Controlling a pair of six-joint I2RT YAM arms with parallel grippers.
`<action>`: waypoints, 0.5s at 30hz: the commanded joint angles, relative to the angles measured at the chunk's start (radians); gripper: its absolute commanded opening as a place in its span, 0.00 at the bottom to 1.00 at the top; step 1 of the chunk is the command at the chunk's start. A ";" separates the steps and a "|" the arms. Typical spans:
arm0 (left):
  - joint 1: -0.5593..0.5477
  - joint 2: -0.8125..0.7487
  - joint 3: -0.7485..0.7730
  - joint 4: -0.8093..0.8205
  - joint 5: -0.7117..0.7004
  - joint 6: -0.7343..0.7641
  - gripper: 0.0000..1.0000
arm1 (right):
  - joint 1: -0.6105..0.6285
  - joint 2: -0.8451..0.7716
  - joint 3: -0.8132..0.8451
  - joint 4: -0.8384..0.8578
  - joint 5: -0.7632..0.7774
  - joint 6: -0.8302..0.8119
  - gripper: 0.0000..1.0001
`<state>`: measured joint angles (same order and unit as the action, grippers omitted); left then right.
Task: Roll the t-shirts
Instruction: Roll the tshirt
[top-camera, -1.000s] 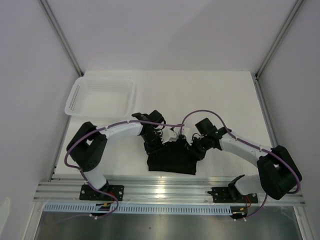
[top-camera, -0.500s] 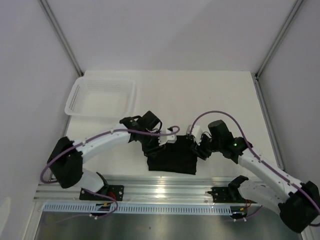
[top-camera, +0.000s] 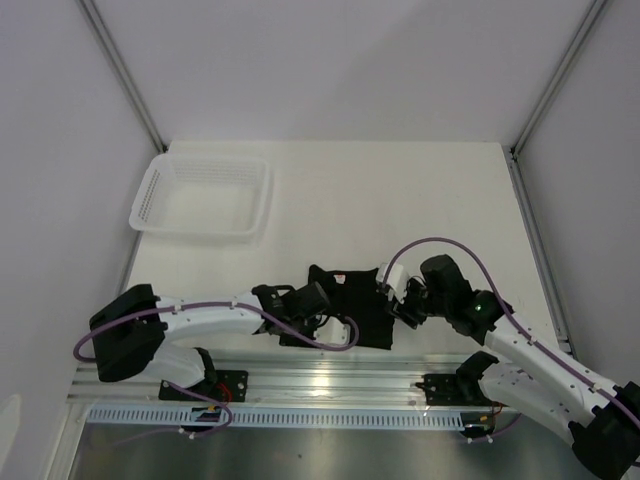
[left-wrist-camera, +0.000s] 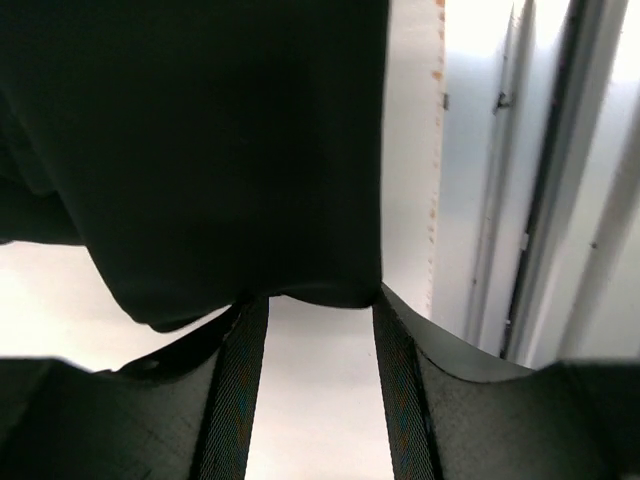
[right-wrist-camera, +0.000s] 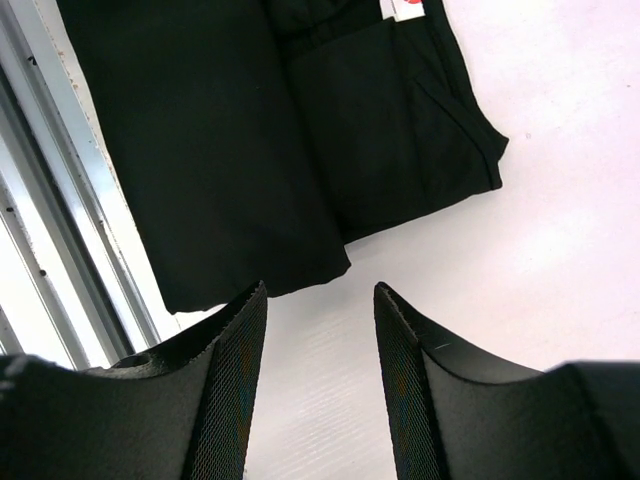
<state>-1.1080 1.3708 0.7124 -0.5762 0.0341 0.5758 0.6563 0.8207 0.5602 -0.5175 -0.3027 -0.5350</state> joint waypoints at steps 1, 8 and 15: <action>-0.021 0.014 0.002 0.088 -0.071 -0.005 0.50 | 0.017 0.000 -0.003 0.007 0.007 -0.025 0.50; -0.067 0.050 -0.011 0.107 -0.068 -0.103 0.39 | 0.039 0.011 -0.016 -0.029 -0.055 -0.091 0.51; -0.052 0.033 -0.002 0.093 -0.094 -0.126 0.01 | 0.039 -0.006 -0.022 -0.045 -0.059 -0.123 0.51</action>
<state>-1.1687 1.4227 0.6994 -0.4740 -0.0498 0.4839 0.6903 0.8288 0.5377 -0.5541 -0.3405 -0.6212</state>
